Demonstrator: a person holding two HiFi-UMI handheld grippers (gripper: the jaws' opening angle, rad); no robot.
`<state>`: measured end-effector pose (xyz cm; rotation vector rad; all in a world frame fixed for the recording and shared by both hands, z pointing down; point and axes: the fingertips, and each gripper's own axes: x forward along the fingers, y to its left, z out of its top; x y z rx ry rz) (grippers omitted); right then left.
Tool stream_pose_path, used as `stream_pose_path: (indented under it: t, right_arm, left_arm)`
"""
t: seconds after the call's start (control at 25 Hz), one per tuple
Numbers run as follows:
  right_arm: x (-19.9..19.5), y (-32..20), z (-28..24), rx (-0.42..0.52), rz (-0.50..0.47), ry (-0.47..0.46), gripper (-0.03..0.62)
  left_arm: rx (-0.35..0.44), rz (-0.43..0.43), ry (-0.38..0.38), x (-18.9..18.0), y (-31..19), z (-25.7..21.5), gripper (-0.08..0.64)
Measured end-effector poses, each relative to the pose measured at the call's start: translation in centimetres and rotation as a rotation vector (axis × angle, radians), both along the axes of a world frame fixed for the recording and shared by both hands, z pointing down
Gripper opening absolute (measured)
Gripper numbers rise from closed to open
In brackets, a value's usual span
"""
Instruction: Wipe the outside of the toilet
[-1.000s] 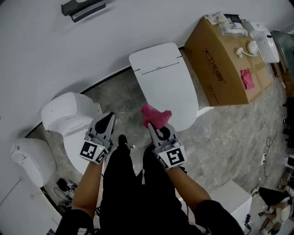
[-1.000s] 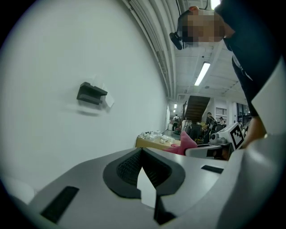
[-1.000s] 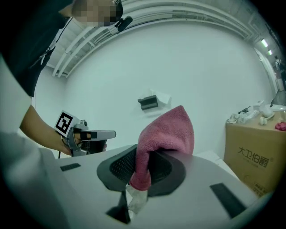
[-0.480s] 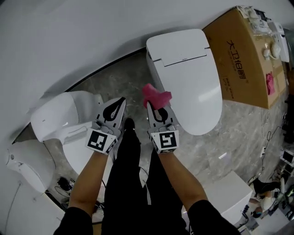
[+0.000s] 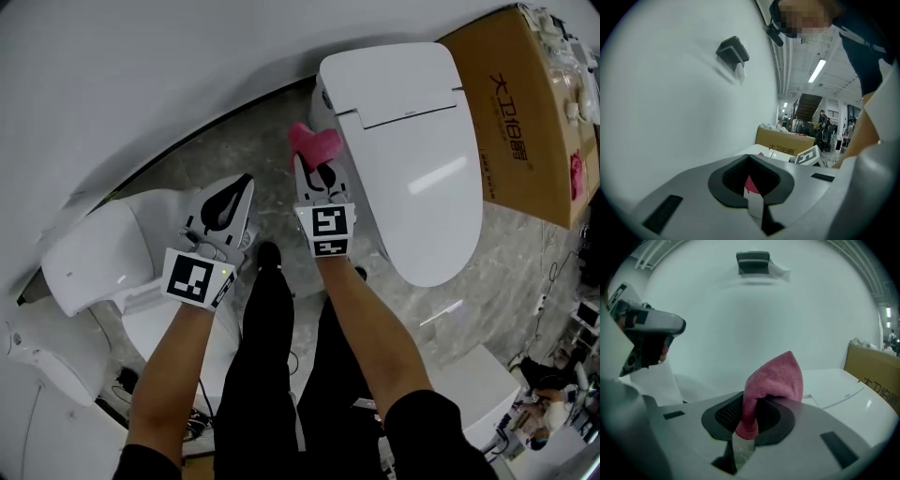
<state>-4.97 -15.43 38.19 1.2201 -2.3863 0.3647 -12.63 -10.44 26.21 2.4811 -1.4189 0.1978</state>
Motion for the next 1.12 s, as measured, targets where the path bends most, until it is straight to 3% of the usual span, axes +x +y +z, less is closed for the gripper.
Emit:
stream_pose_path:
  t: [0.2,0.48,0.72,1.12]
  right_arm:
    - [-3.0,-3.4,4.0,-0.021,-0.062,0.057,0.071]
    - [-4.8,-7.3,10.9,-0.136,-0.078,0.154,0.071]
    - [-2.1,-11.7,14.4,-0.261,0.22,0.053,0.071]
    - [2.9,-12.0,15.0,-0.333,0.521,-0.091,0.067]
  left_arm:
    - [-0.028,-0.027,0.023,-1.6,-1.4,2.4,0.015]
    - [-0.059,0.0,0.083,-1.2,-0.5,4.2,0.015]
    - [-0.063,-0.01,0.132,-1.8,0.2,4.7,0.015]
    - [-0.05,0.0,0.142,-2.0,0.7,3.5,0.015]
